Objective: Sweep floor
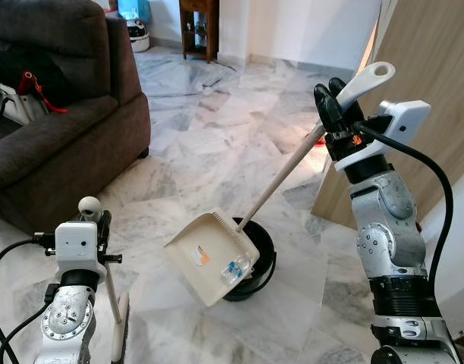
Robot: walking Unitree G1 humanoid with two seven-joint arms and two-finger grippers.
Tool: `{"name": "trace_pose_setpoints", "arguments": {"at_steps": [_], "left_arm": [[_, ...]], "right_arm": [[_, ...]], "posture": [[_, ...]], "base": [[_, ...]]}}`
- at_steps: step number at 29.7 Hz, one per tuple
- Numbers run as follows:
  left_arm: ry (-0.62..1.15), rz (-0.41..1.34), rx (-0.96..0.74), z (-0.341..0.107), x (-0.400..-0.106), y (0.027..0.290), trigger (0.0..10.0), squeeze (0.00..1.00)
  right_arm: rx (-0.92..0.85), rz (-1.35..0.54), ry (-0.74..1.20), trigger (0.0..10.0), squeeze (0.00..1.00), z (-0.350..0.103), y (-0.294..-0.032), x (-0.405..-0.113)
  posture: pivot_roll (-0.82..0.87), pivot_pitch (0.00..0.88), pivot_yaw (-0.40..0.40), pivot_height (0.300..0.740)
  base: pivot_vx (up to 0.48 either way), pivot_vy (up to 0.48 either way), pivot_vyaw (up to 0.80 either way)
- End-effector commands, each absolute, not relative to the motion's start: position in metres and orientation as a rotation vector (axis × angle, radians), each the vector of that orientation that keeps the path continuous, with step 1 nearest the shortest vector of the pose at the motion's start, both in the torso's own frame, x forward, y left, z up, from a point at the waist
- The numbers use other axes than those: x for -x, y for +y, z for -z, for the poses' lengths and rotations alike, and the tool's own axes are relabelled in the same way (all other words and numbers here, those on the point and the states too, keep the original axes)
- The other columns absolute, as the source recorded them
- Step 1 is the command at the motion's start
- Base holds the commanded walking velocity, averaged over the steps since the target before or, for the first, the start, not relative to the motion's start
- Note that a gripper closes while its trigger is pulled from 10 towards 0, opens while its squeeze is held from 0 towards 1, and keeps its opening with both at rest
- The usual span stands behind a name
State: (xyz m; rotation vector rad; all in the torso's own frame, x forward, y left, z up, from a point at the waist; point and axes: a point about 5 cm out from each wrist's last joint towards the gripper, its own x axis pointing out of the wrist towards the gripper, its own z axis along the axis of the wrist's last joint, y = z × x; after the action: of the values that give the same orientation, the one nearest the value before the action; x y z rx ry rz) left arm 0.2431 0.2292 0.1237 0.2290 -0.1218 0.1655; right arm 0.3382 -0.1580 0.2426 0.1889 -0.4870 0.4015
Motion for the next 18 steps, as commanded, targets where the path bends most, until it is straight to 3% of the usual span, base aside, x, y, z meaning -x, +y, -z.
{"name": "trace_pose_setpoints", "arguments": {"at_steps": [1,18], "left_arm": [[-0.172,-0.169,-0.246,-0.1335,-0.2442,0.2283,10.0,0.00],[-0.178,-0.173,-0.245,-0.1344,-0.2443,0.2277,10.0,0.00]], "right_arm": [[-0.186,-0.420,-0.578,10.0,0.00,-0.2622,-0.1564,-0.3328],[-0.190,-0.427,-0.576,10.0,0.00,-0.2617,-0.1552,-0.3330]], "posture": [[0.07,0.000,-0.011,0.740],[0.07,0.000,-0.014,0.740]], "base": [[0.281,0.000,0.00],[0.282,0.000,0.00]]}}
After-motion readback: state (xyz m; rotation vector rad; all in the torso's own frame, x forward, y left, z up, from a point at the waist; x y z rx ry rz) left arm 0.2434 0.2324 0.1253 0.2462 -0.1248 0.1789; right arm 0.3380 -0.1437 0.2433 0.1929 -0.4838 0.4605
